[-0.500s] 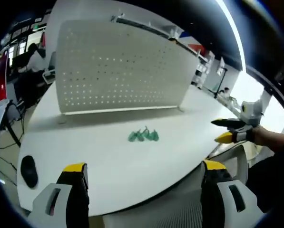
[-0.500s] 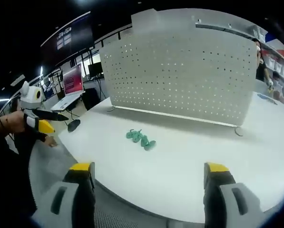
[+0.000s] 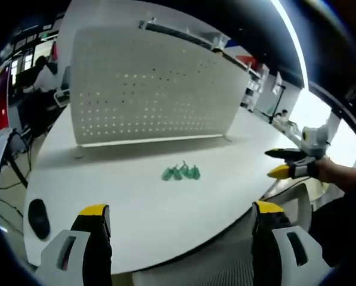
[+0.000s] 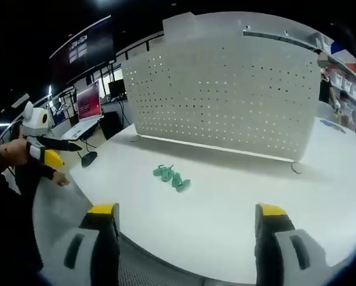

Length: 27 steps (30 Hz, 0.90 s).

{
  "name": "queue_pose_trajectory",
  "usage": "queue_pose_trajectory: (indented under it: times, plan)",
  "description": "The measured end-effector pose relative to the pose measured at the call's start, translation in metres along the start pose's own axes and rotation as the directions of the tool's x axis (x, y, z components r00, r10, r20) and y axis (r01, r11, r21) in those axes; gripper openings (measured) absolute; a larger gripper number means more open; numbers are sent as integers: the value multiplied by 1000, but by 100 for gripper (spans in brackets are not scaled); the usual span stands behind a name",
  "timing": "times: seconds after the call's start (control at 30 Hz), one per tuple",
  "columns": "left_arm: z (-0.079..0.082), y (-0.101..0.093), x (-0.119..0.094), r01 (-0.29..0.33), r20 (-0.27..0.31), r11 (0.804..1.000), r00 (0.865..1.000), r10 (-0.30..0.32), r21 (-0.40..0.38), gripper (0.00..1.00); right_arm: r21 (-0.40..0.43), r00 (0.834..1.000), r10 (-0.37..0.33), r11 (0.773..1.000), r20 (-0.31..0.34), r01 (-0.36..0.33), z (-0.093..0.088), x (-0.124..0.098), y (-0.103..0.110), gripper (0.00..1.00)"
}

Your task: Insert the hook assembly into the mounting plate slot until the hook locks in place.

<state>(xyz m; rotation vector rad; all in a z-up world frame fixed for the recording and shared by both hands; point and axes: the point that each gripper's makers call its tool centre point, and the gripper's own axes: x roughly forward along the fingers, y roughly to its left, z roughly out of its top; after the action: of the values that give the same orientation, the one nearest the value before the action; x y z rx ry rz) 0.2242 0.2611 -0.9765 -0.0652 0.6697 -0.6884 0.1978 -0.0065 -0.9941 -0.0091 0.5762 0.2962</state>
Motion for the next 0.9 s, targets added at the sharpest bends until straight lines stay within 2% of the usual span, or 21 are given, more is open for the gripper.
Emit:
queue_pose_trajectory:
  times: [0.23, 0.33, 0.43, 0.6, 0.73, 0.9]
  plan:
    - [-1, 10, -5, -16, -5, 1000, 1000, 15, -6, 100, 18, 1000, 3, 1000, -30, -2, -8, -2, -2, 90]
    - [10, 8, -5, -13, 51, 999, 999, 15, -48, 100, 25, 1000, 4, 1000, -23, -3, -5, -1, -3, 90]
    - [14, 6, -3, 2, 68, 996, 998, 4, -87, 100, 34, 1000, 5, 999, -29, -4, -4, 0, -5, 90]
    - [16, 4, 0, -7, 58, 999, 998, 10, -53, 100, 30, 999, 15, 999, -29, -14, -3, 0, -3, 89]
    - [13, 7, -1, -5, 51, 997, 999, 9, -71, 100, 36, 999, 7, 999, -33, -6, -4, 3, -5, 89]
    - [10, 13, -4, -25, 35, 998, 999, 27, -55, 100, 47, 999, -3, 999, -50, 5, -9, 5, -7, 88]
